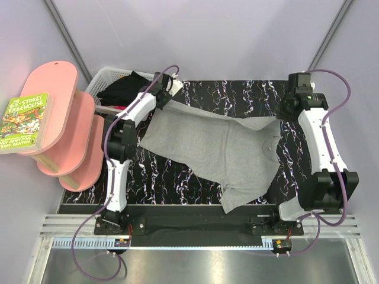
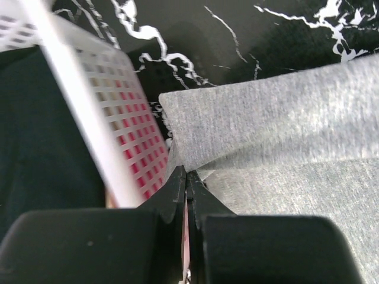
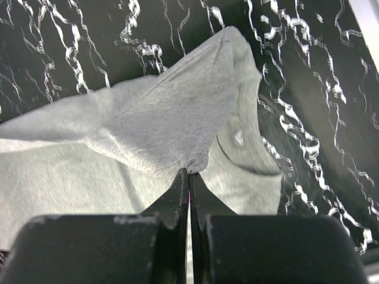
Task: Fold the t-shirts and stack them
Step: Fold the flattened tshirt in 1/3 of the way
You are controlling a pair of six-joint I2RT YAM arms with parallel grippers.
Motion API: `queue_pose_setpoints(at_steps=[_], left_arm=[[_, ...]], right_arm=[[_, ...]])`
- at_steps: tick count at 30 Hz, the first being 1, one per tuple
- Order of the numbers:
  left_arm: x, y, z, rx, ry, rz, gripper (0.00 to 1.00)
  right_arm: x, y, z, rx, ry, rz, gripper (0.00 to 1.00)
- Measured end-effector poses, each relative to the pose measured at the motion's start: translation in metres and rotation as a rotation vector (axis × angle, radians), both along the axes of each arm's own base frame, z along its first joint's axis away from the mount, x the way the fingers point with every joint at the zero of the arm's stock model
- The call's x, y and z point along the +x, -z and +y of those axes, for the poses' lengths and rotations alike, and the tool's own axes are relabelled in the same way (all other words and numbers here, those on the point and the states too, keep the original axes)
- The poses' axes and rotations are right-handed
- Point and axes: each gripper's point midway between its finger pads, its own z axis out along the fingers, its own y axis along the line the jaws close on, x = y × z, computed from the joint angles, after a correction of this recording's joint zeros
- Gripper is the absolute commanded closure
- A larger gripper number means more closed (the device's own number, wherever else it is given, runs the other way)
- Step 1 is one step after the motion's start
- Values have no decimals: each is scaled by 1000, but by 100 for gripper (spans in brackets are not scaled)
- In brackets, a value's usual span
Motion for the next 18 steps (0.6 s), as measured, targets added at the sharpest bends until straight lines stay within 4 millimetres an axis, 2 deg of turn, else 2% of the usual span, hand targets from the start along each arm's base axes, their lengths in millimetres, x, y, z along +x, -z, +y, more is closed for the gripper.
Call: queue_pose_setpoints(at_steps=[4, 8, 12, 18], left_arm=[[-1, -12, 3, -5, -1, -23, 100], [-11, -16, 6, 1, 5, -19, 100], [-24, -7, 9, 10, 16, 7, 100], [-41, 13, 15, 30, 22, 60, 100]], right_arm=[[-20, -1, 7, 4, -10, 0, 100], [-36, -3, 11, 8, -16, 2, 100], [-46, -2, 11, 13, -11, 8, 100], [-65, 12, 16, 26, -16, 42, 100]])
